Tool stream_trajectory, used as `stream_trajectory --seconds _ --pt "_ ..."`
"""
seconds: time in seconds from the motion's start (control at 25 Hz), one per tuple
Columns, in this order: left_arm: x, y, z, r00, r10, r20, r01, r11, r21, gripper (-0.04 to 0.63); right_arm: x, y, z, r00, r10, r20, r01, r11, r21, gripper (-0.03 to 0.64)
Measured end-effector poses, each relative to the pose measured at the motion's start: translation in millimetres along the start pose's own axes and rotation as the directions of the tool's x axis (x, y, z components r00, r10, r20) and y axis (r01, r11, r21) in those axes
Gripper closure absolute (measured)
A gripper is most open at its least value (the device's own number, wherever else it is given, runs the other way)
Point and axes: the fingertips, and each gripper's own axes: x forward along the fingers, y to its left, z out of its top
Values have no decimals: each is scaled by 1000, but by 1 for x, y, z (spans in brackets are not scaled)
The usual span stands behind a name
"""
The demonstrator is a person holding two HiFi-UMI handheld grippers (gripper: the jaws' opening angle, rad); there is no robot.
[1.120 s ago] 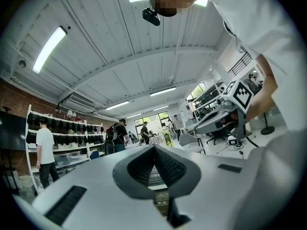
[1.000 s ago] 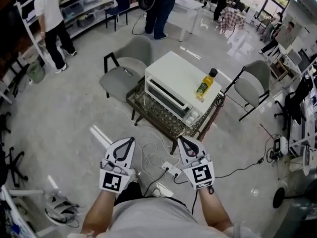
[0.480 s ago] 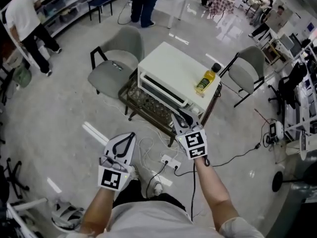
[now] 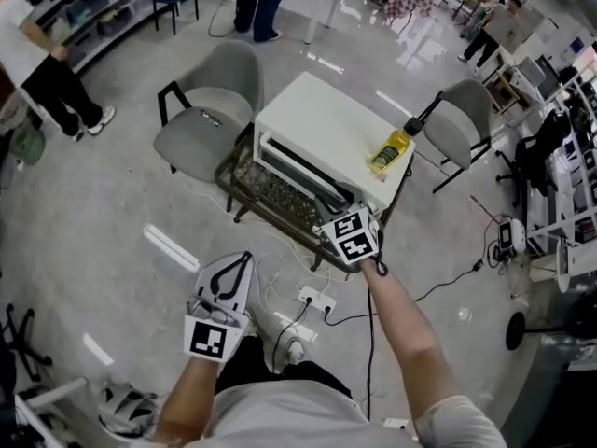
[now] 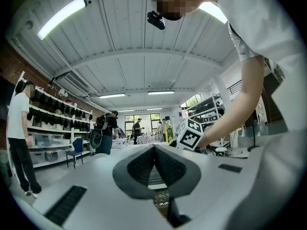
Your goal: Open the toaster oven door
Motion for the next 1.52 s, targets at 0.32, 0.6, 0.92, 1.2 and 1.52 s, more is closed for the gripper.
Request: stream_trajectory --seconds 0.32,0.6,0.92,1.2,1.52 --pt "-3 14 -7 1000 18 -6 -18 999 -32 578 32 -2 -9 995 -13 -95 3 995 -96 396" --pt "-2 23 -13 1000 28 -10 -28 996 -87 578 52 -8 -13 989 -15 -145 -3 992 -127 397" --pt "0 24 -12 1000 3 -8 -4 995 -97 578 52 -6 -14 986 -67 -153 39 983 -177 454" --pt "2 21 -13 1000 -10 -8 9 994 -109 578 49 4 -15 985 -34 -170 10 990 -140 449" --pt "4 21 -12 1000 -21 -14 20 994 -107 578 44 27 -16 989 -39 -146 23 994 -109 393"
